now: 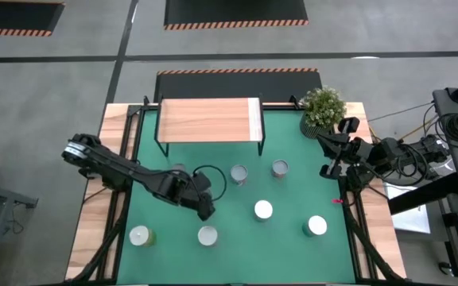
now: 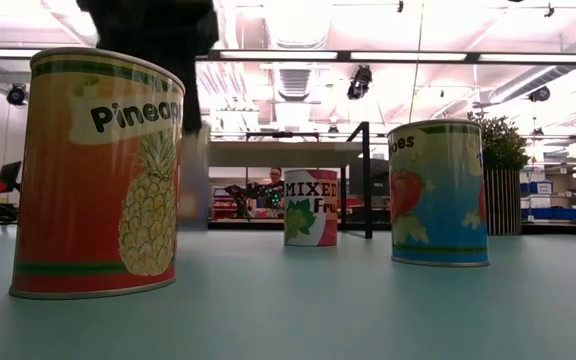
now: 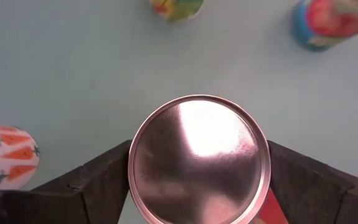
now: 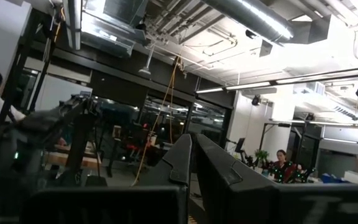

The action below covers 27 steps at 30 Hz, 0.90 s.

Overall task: Pick and place cans onto a shelf
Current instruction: Put the canned peaches on the shelf

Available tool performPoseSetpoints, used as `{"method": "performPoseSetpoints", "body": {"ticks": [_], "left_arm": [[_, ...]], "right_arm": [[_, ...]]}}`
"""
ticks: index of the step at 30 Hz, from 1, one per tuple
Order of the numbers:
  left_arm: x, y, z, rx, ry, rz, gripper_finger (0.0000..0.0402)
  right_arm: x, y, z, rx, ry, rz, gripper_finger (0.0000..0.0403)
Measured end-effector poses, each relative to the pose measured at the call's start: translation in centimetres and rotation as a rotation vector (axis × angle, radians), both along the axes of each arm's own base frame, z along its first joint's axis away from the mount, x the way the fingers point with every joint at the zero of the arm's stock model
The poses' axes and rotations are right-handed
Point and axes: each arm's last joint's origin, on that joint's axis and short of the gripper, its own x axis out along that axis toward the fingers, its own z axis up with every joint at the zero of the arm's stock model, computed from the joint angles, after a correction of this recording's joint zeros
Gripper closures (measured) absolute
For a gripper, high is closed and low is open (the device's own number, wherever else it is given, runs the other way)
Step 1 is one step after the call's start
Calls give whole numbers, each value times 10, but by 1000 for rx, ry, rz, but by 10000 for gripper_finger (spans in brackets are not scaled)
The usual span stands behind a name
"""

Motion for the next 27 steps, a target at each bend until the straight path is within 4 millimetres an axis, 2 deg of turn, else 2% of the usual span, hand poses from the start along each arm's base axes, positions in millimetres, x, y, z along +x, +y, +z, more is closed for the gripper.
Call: {"method": "performPoseSetpoints", "body": {"ticks": [7, 13, 17, 20, 27], "left_arm": [[5, 8, 68, 121, 4, -76, 86], [5, 34, 130, 245, -41, -105, 86], [2, 69, 155, 328, -20, -63, 86], [-1, 104, 165, 364, 17, -12, 86], [-18, 191, 164, 323, 86, 110, 86]], "right_arm": [[0, 0, 0, 0, 1, -3, 390], [0, 0, 0, 0, 1, -2, 390], [0, 0, 0, 0, 0, -2, 390], [0, 0, 0, 0, 0, -2, 390], [0, -1, 0, 13, 3, -27, 390]]}}
